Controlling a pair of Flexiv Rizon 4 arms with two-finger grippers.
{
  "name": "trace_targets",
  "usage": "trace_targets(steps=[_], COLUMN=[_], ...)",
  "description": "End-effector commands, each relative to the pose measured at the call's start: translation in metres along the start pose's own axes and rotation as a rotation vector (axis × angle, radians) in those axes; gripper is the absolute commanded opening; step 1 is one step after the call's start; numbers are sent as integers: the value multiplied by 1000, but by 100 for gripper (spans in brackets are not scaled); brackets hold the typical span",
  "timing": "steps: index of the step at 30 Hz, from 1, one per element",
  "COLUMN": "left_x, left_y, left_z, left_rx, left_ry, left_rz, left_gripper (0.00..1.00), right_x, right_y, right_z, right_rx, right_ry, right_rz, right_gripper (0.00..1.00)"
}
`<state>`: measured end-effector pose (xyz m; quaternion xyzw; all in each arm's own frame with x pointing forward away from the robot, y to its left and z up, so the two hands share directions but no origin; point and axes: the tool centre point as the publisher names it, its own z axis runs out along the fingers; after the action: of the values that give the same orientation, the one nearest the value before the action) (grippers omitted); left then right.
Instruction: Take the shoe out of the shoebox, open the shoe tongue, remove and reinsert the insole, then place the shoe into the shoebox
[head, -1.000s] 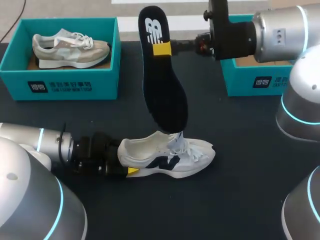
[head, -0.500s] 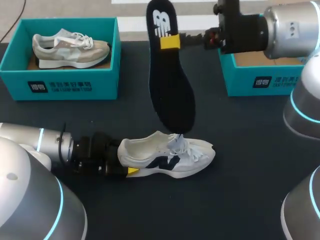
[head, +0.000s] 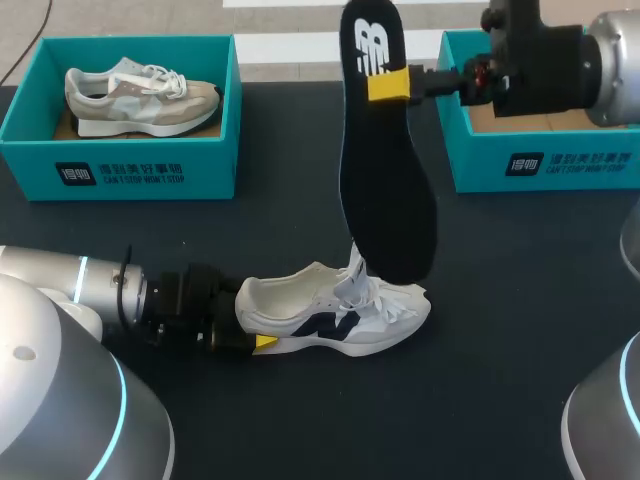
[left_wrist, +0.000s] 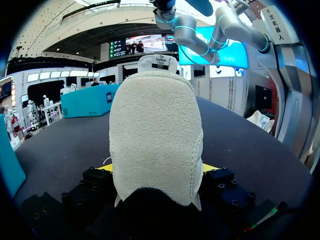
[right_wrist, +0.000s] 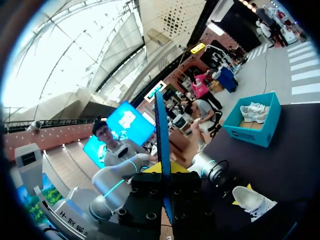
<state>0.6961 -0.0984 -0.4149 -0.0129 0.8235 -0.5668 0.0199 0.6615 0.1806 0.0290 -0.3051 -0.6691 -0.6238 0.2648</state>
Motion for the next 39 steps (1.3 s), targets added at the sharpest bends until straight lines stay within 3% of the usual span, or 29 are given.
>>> trace_targets(steps=[1,24,25,26,27,28,29,39], left_x=[1,0,0,1,1,1,1,-2], left_y=[1,1,1,0,-1,-2,-3,-13], left_z=[0,0,0,-2,-3,-4,-6,-16], left_rx=[-2,-8,-14,-19,-20,-29,-30,-68], left_ry=[-1,-5,-9,-6,-5,-4,-1,31], left_rz=[0,-3,6,1,-1,1,-4,-15], left_gripper=[0,0,4,22,42,83,100,100], right_x=[6,12,12,12,12,12,12,12], right_y=[-11,-16,-16,-16,-16,-16,-16,-16], right_z=[-2,1,1,1,1,1,1,1], right_rx=[-12,-27,-27,-27,-27,-27,-27,-27], right_ry=[-13,-48,-48,-48,-48,-48,-48,-48], right_rz=[11,21,21,21,21,21,21,21], right_gripper=[0,0,0,0,0,0,0,0])
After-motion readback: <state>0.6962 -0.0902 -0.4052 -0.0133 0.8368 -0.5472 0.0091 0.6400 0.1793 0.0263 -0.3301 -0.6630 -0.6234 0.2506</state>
